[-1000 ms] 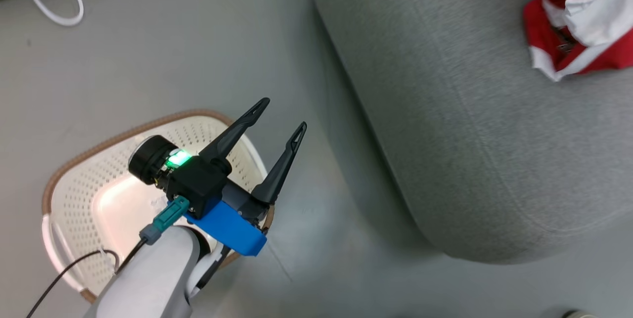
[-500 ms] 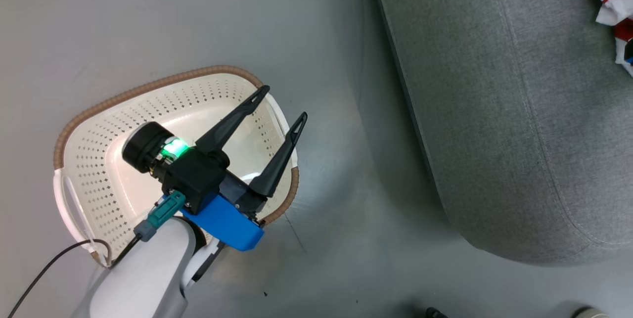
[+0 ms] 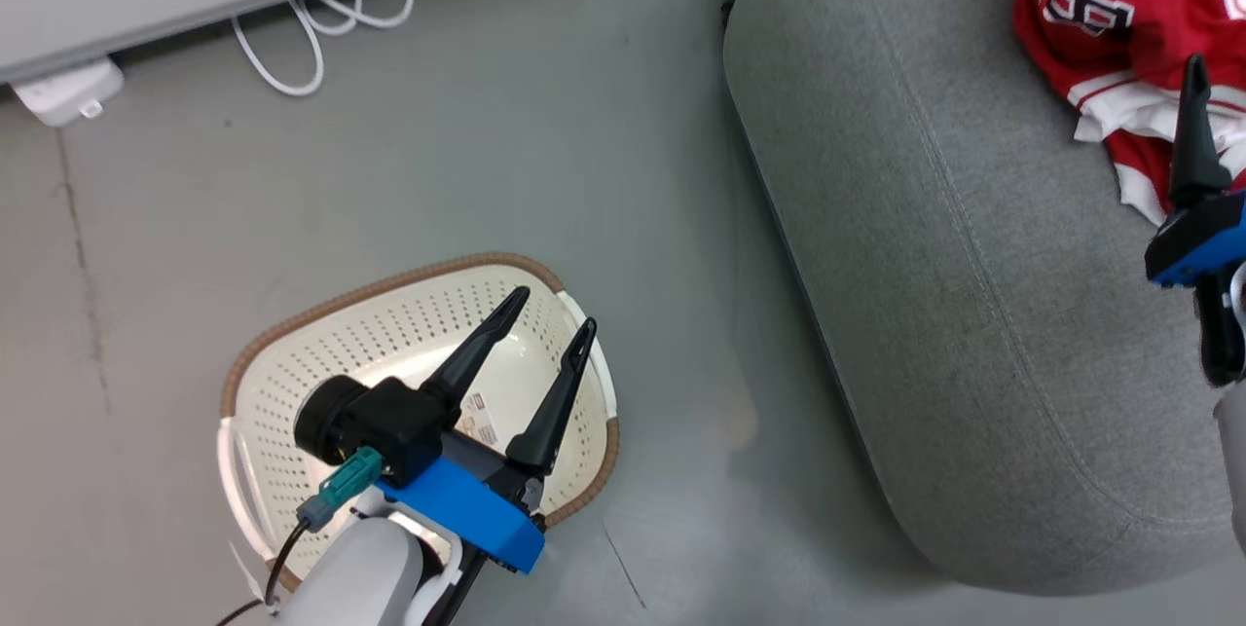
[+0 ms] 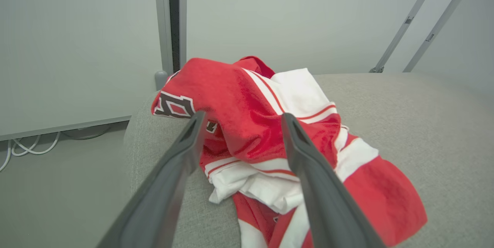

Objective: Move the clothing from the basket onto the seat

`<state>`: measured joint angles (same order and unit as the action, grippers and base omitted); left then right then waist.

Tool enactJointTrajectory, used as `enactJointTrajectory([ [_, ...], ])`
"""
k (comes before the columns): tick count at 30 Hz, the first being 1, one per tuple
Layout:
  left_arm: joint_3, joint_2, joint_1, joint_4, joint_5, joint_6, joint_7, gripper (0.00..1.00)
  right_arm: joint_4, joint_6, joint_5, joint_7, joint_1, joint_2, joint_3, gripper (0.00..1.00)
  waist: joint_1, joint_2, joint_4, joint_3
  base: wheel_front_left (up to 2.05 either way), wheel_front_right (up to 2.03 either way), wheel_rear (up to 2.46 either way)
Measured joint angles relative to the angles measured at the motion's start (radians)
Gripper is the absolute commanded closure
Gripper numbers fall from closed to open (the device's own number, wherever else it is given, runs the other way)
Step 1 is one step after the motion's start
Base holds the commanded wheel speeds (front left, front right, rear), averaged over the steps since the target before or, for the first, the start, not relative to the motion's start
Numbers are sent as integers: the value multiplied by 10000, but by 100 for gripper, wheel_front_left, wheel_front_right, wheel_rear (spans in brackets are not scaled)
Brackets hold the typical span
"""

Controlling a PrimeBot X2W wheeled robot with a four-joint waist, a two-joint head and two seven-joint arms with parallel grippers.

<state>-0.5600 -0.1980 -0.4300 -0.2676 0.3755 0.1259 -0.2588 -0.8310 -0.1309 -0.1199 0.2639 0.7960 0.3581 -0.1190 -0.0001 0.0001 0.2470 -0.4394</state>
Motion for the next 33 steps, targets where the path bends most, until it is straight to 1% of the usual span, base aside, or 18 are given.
enactJointTrajectory([
  [3, 351, 272, 458, -128, 113, -19, -29, 0, 598, 0, -157, 4, -856, 29, 303, 0, -2, 0, -154, 718, 0, 0, 0],
  [5, 608, 355, 778, -138, 90, -58, -36, 0, 1007, 0, -305, -10, -1403, -25, 508, 0, -2, 0, -266, 1188, 0, 0, 0],
  [11, 1524, 606, 1808, -174, -4, -90, -40, 0, 2654, -2, -334, -347, -2982, -456, 915, 0, -3, 0, -611, 2500, 0, 0, 0],
  [15, 2173, 813, 2301, -199, -42, -88, -40, 0, 4036, 0, -313, -683, -4213, -767, 947, 0, -3, 0, -985, 3191, 0, 0, 0],
  [19, 2731, 953, 2576, -263, -81, -88, -40, 0, 5473, -2, -180, -1005, -5409, -1164, 842, 0, -2, 0, -1550, 3585, 0, 0, 0],
  [23, 3143, 1081, 2803, -502, -173, -84, -40, 0, 6642, 0, 234, -1104, -6367, -1638, 644, 0, -2, -1, -2102, 3883, 0, 0, 0],
  [28, 3848, 1104, 2992, -736, -278, -90, -40, 0, 7357, 0, 550, -1499, -7077, -2226, 681, 0, 0, 0, -2594, 4130, 0, 0, 0],
  [33, 4523, 1131, 3209, -767, -435, -119, -40, 0, 7628, -2, 677, -1641, -7484, -2569, 669, 0, 0, 0, -2820, 4274, 0, 0, 0],
])
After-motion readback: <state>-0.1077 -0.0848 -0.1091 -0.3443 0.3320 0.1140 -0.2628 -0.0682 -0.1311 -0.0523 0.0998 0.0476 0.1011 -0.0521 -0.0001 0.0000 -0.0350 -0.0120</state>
